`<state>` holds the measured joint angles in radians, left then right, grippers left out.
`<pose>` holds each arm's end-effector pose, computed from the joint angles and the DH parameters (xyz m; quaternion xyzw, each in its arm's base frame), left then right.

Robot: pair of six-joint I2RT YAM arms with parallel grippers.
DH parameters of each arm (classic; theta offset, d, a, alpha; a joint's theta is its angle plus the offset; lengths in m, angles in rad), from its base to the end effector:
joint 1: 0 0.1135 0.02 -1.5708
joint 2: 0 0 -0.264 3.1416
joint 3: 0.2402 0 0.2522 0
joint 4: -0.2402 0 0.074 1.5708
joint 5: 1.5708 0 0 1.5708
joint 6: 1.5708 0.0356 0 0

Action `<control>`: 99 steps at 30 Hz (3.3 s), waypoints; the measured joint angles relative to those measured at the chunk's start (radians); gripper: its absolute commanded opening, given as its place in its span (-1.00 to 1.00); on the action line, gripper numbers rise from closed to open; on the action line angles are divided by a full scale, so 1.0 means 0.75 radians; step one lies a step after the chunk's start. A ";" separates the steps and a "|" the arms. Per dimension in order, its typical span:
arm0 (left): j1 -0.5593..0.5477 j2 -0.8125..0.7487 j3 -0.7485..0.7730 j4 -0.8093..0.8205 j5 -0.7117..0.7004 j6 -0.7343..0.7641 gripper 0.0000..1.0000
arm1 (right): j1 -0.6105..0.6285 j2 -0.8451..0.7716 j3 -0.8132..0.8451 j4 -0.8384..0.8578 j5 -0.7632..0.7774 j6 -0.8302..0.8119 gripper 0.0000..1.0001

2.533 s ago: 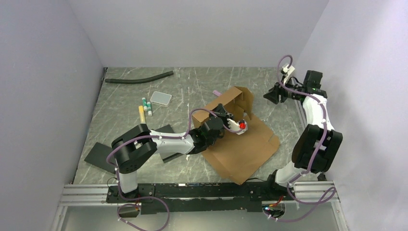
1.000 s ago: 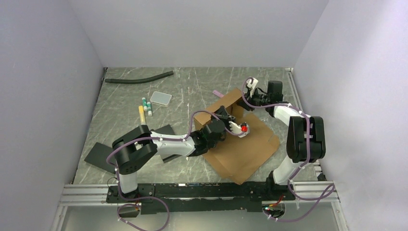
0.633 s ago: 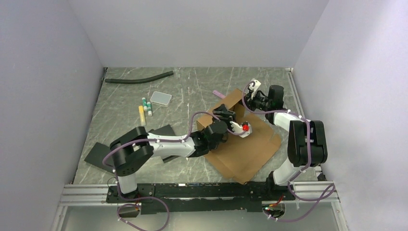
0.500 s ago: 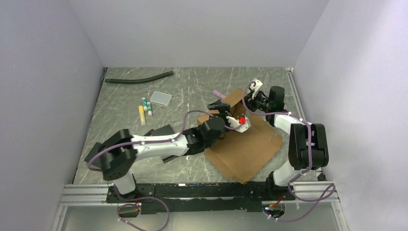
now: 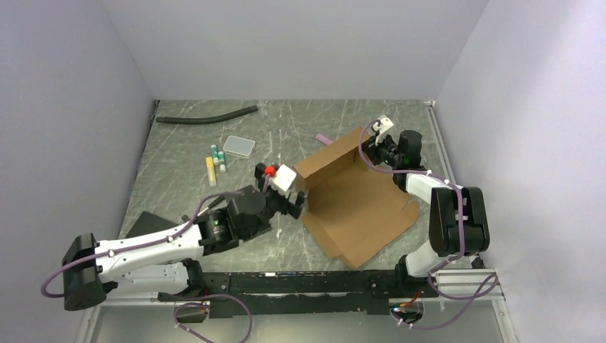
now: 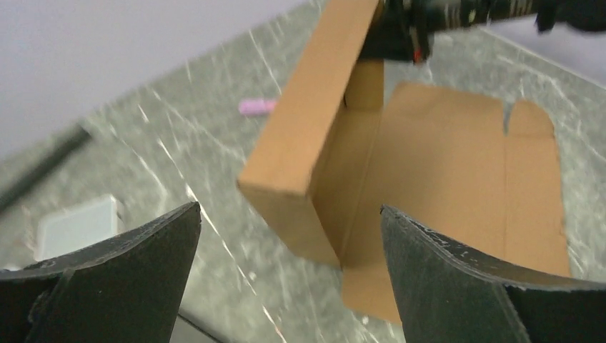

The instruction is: Fold the paper box

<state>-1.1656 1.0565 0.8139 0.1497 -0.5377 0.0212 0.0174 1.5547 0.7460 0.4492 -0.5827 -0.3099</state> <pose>0.1139 -0.2193 0.3330 0.2502 0.6908 -0.1865 0.6522 0.3250 0.0252 0.2052 -0.2896 0.7503 0.1542 0.5739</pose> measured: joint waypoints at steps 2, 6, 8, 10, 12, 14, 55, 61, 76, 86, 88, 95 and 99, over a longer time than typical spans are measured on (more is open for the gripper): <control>0.001 -0.053 -0.152 0.021 -0.001 -0.098 0.99 | 0.006 0.002 -0.001 0.003 0.005 0.001 -1.00; 0.000 -0.112 -0.468 0.131 0.005 -0.199 0.99 | 0.013 0.014 -0.001 0.004 0.000 0.001 -0.71; 0.001 -0.111 -0.527 0.154 0.004 -0.216 0.99 | 0.014 0.022 -0.001 0.005 -0.003 0.002 -0.59; 0.000 -0.103 -0.537 0.192 0.002 -0.221 0.99 | 0.014 0.028 -0.002 0.008 -0.002 0.000 -0.56; 0.001 -0.091 -0.536 0.256 -0.003 -0.221 0.99 | 0.014 0.034 -0.002 0.015 -0.002 -0.001 -0.54; 0.000 -0.069 -0.534 0.310 -0.008 -0.222 0.99 | 0.014 0.040 -0.002 0.030 -0.003 -0.001 -0.52; 0.000 -0.100 -0.579 0.447 -0.013 -0.338 0.99 | 0.032 0.125 0.009 0.122 0.106 0.151 -0.70; 0.000 -0.096 -0.579 0.420 -0.013 -0.337 0.99 | 0.032 0.114 0.009 0.172 0.150 0.185 -1.00; 0.106 -0.035 -0.045 -0.074 0.139 -0.085 0.99 | -0.263 -0.027 0.156 -0.435 -0.239 -0.198 0.99; 0.130 0.424 0.633 -0.509 0.327 0.244 0.88 | -0.498 -0.516 0.211 -0.990 -0.260 -0.363 0.99; 0.117 0.556 0.743 -0.557 0.301 0.308 0.78 | -0.520 -0.590 0.225 -1.050 -0.245 -0.272 0.99; 0.036 0.945 0.964 -0.631 0.078 0.551 0.46 | -0.529 -0.719 0.136 -1.097 -0.342 0.033 0.99; 0.021 1.057 0.982 -0.593 -0.043 0.696 0.38 | -0.540 -0.701 0.112 -1.113 -0.353 0.100 0.99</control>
<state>-1.1500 1.8492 1.5505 -0.2947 -0.5701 0.5430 -0.3878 1.0286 0.8299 -0.3859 -0.8474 -0.2352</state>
